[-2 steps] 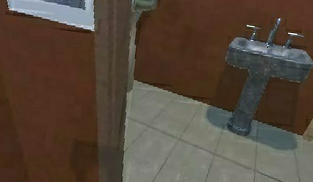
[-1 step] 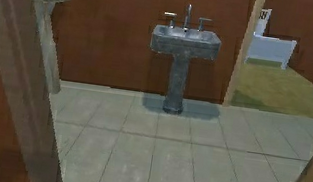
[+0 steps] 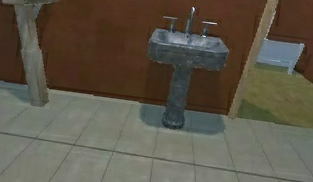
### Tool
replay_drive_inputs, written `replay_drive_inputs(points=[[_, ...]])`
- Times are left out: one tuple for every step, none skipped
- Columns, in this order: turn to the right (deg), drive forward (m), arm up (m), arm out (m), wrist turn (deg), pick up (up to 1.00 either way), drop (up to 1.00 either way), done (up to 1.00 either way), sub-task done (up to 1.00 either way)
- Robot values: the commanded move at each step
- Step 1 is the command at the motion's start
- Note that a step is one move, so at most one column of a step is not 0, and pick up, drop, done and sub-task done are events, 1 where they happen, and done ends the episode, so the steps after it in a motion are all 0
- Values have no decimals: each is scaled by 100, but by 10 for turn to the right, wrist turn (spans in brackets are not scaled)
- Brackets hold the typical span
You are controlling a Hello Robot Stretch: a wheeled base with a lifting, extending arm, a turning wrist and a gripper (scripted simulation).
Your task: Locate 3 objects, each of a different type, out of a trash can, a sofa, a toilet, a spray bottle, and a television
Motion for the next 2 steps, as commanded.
replay_drive_inputs(points=[[30,0,0,0,0,0,0,0,0],[0,60,0,0,0,0,0,0,0]])
